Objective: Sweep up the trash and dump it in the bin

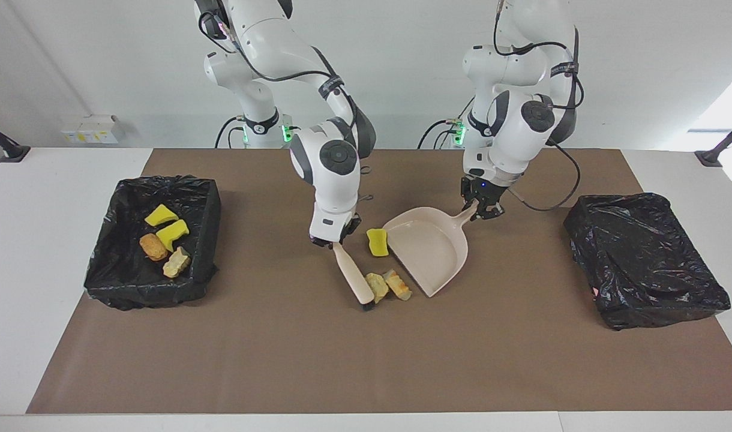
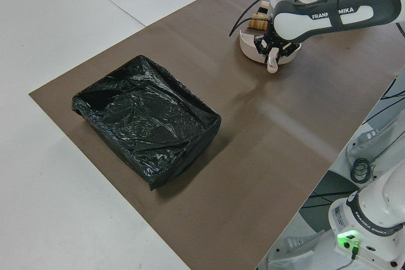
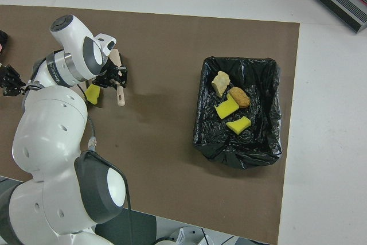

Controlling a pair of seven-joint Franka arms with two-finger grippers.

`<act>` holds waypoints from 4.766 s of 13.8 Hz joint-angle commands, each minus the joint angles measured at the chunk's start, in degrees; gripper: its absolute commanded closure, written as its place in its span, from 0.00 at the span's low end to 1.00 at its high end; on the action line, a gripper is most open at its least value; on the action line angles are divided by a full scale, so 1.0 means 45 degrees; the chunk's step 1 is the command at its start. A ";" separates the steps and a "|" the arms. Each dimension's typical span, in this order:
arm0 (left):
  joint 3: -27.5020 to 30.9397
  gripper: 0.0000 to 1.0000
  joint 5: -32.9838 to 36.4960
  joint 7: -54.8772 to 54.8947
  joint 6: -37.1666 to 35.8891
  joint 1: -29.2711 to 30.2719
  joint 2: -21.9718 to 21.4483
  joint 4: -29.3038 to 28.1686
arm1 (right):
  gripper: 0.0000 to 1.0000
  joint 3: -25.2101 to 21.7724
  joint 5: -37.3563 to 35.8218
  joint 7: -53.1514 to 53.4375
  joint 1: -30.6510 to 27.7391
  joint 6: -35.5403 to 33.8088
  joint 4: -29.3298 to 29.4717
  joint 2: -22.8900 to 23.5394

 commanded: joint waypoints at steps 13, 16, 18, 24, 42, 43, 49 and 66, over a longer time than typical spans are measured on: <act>0.0037 1.00 -0.0077 0.1850 -0.0070 0.0114 -0.0277 -0.0185 | 1.00 0.1899 0.5688 0.0840 -0.0208 -0.0813 0.0058 -0.1292; 0.0037 1.00 -0.0096 0.2186 -0.0304 0.0446 -0.0316 -0.0205 | 1.00 0.1840 0.5571 0.0917 -0.0464 -0.0991 0.0059 -0.2053; 0.0057 1.00 -0.0097 0.2186 -0.0305 0.0622 -0.0355 -0.0185 | 1.00 0.1724 0.5493 0.1343 -0.0561 -0.1497 0.0039 -0.2561; 0.0115 1.00 -0.0097 0.2713 -0.1882 0.2687 -0.0902 0.1079 | 1.00 0.1821 0.3384 0.6338 -0.0018 -0.2165 -0.1439 -0.3848; 0.0272 1.00 0.2925 1.0796 -0.5911 1.0564 0.4137 1.1494 | 0.00 0.1801 0.1059 1.1351 0.4227 -0.0538 -0.4262 -0.4203; 0.0252 1.00 0.3549 1.1186 -0.5852 1.0564 0.4137 1.1495 | 0.00 0.1820 0.1078 1.0863 0.3817 -0.1161 -0.3755 -0.4281; 0.0213 1.00 0.8747 1.0078 -0.5011 0.9005 0.4196 1.1280 | 0.00 0.1743 0.1293 0.6668 0.1239 -0.5087 -0.0553 -0.4321; -0.0137 1.00 1.2620 0.9490 -0.4914 0.7439 0.3532 1.1825 | 0.00 0.1217 0.0199 -0.3147 -0.5892 -0.6541 0.1797 -0.4321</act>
